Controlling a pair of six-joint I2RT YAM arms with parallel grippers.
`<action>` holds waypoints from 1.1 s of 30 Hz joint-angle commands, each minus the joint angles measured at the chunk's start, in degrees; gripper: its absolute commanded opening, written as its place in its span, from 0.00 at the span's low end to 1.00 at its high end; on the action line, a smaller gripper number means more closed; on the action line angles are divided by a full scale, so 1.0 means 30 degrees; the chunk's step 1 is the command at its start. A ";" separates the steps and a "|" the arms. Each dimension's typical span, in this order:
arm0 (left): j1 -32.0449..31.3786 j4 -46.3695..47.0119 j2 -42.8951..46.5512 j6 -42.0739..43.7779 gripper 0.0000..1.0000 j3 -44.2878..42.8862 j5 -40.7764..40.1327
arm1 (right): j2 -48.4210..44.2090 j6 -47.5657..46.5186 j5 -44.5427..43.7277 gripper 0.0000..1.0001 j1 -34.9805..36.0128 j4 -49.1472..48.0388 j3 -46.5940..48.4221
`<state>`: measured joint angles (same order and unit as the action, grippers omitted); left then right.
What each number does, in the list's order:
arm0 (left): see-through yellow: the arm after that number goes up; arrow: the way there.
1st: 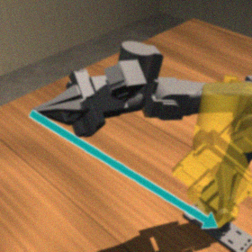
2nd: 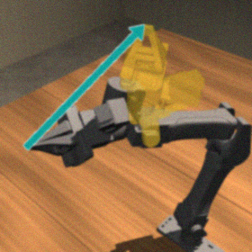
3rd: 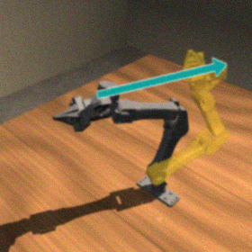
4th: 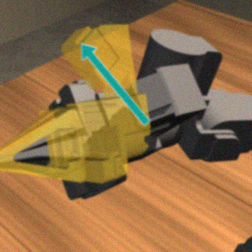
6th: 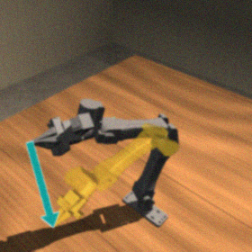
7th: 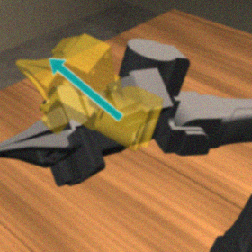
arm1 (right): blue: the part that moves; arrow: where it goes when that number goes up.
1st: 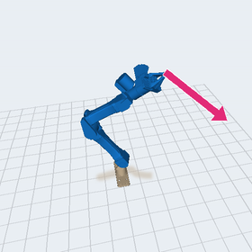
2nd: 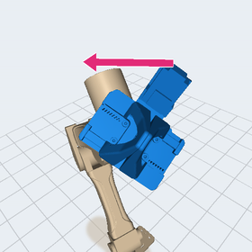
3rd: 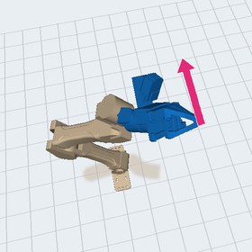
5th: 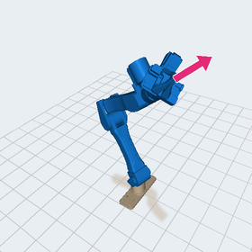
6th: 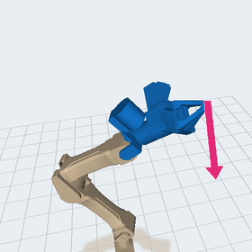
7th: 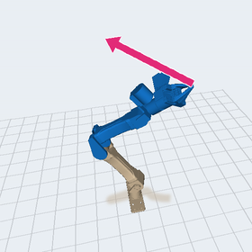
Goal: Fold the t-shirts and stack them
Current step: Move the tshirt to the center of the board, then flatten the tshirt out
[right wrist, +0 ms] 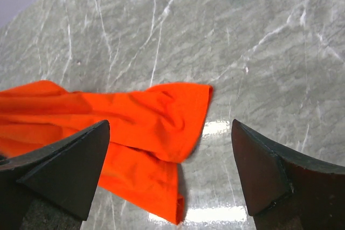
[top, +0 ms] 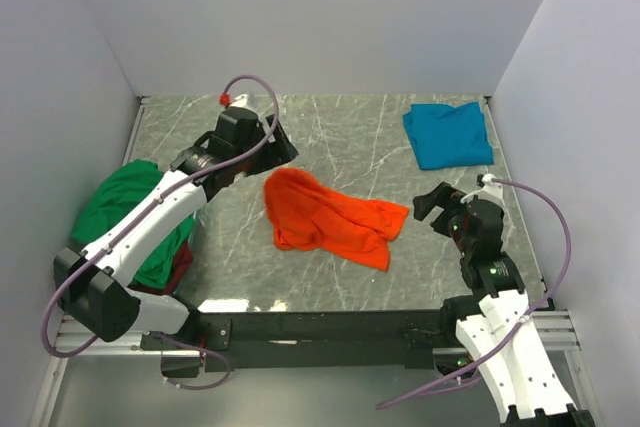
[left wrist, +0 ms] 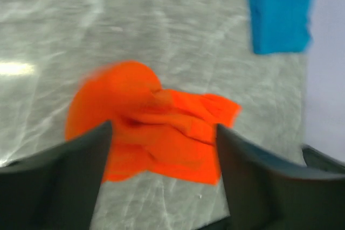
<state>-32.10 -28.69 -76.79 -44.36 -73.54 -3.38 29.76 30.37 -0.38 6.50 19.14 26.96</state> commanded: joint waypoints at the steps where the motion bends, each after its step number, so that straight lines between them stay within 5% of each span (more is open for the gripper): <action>1: 0.0767 -0.1275 -0.0007 -0.0418 0.87 0.0225 -0.2827 | 0.0509 -0.0309 0.0533 1.00 0.0059 -0.0226 0.0330; 2: 0.0796 -0.1741 -0.0007 -0.0535 0.99 0.0515 -0.3235 | 0.0597 -0.0367 0.0712 1.00 0.0059 -0.0255 0.0359; 11: 0.0797 -0.1659 0.3563 -0.3375 1.00 0.7215 -0.3592 | 0.2207 -0.1071 0.3376 1.00 0.0614 -0.0374 0.0241; 20: 0.0797 -0.0605 0.8396 -0.5076 0.99 1.2319 -0.2713 | 0.5133 0.1005 0.2825 0.98 0.6558 0.0566 -0.1046; 33: 0.1001 0.3904 0.5885 -0.5168 0.94 1.3791 -0.1922 | 0.9941 0.2738 0.0481 0.83 1.0019 -0.1632 -0.0726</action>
<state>-29.43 -23.44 -56.42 -59.88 -30.87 -10.11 57.52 37.01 4.78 36.01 17.56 22.96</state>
